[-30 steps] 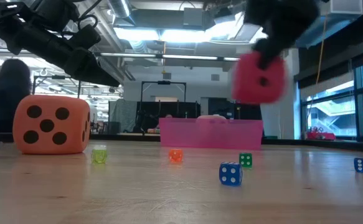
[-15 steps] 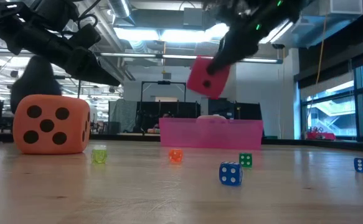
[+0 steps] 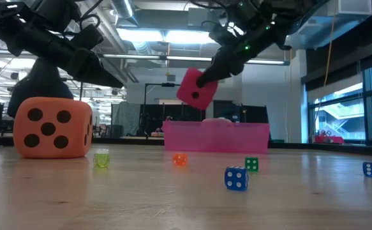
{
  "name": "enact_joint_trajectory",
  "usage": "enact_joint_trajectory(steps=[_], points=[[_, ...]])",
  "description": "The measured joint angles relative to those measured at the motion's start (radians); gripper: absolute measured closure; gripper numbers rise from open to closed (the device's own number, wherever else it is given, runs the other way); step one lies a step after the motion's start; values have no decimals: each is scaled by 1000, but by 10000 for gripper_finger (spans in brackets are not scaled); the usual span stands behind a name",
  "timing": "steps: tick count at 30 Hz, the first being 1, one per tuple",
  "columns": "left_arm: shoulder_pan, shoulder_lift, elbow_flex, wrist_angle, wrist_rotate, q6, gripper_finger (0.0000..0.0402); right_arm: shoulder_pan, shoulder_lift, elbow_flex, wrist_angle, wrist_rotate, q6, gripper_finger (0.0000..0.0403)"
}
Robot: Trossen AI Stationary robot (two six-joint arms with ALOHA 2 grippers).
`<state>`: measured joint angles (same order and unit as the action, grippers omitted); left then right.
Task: Pick & Place Dice
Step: Put the large red dice into the red container
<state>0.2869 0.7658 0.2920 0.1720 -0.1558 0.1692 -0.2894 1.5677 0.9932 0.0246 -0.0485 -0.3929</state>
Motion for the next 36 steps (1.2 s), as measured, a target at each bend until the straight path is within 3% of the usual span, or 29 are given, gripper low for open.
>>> enact_joint_trajectory(steps=[7, 17, 36], points=[[0, 0, 0, 14, 0, 0, 3, -24, 84, 0, 58, -72, 33, 17], [0, 0, 0, 30, 0, -1, 3, -26, 143, 0, 80, -39, 21, 17], [0, 0, 0, 318, -5, -175, 3, -62, 143, 0, 87, -146, 97, 5]])
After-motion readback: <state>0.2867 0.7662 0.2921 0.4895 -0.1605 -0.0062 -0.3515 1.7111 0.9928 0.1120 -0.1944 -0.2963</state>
